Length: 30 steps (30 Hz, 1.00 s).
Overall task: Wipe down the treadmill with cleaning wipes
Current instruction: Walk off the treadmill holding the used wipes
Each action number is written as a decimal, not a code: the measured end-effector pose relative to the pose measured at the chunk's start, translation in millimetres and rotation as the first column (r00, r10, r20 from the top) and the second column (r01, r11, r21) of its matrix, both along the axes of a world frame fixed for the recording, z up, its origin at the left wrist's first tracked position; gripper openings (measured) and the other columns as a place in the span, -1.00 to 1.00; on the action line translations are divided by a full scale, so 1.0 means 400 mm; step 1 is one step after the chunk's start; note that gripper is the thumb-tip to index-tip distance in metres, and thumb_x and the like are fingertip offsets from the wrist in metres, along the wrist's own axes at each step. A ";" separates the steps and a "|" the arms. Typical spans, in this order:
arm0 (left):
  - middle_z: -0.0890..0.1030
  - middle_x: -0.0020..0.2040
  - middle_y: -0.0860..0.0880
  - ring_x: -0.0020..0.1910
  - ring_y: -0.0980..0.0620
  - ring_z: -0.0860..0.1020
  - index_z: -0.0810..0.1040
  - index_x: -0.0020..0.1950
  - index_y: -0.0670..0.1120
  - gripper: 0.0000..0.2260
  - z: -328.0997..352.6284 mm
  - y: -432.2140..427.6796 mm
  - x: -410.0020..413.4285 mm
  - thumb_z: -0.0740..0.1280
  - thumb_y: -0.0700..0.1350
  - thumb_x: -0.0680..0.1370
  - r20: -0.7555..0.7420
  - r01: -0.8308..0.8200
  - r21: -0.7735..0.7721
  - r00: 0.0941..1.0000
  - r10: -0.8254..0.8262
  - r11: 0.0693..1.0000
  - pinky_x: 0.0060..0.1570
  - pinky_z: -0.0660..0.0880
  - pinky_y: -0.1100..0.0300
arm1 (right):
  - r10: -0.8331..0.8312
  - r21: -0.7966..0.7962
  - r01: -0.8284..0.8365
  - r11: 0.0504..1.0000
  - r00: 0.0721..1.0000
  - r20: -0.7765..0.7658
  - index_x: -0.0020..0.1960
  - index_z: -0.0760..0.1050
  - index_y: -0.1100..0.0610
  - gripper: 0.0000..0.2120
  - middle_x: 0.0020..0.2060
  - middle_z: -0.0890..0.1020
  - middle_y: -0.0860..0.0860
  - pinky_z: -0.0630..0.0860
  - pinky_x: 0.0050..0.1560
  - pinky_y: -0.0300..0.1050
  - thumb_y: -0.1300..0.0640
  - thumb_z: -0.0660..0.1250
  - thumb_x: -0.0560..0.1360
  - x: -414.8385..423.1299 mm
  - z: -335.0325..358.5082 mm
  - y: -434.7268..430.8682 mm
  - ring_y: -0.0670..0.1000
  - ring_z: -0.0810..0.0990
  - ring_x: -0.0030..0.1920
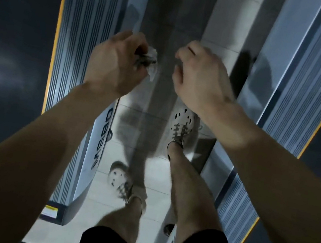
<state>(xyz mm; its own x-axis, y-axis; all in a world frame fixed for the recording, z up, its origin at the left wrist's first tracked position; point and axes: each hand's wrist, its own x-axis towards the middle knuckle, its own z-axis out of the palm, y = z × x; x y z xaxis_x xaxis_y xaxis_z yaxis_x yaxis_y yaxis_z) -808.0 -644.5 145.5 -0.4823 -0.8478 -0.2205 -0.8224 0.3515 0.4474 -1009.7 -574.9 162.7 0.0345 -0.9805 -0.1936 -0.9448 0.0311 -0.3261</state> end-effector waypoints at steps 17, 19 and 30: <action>0.66 0.11 -0.07 0.03 -0.23 0.62 0.59 0.11 -0.03 -0.74 0.091 0.685 0.677 0.39 0.03 0.48 -0.019 -0.377 -0.055 0.926 0.376 0.925 -0.05 0.58 -0.14 | 0.342 -0.034 -0.342 0.939 0.940 -0.015 0.23 0.59 0.25 -0.76 0.14 0.60 0.20 0.55 0.03 0.11 0.17 0.27 0.64 0.597 0.086 0.501 0.24 0.61 0.10; 0.65 0.09 -0.05 0.02 -0.22 0.63 0.59 0.11 -0.01 -0.74 0.104 0.767 0.766 0.37 0.05 0.47 -0.026 -0.440 -0.045 0.898 0.439 0.897 -0.05 0.59 -0.14 | 0.389 -0.030 -0.388 0.921 0.921 -0.003 0.22 0.59 0.26 -0.76 0.12 0.60 0.21 0.59 0.06 0.16 0.17 0.27 0.64 0.687 0.105 0.542 0.27 0.61 0.09; 0.64 0.04 -0.02 -0.05 -0.15 0.61 0.54 0.09 0.03 -0.78 0.253 1.113 1.157 0.42 -0.04 0.47 -0.028 -0.764 -0.026 0.645 0.764 0.645 -0.12 0.57 -0.08 | 0.700 -0.054 -0.699 0.713 0.713 0.017 0.20 0.60 0.22 -0.79 0.10 0.61 0.14 0.58 0.15 0.15 0.17 0.29 0.64 1.176 0.268 0.667 0.20 0.62 0.08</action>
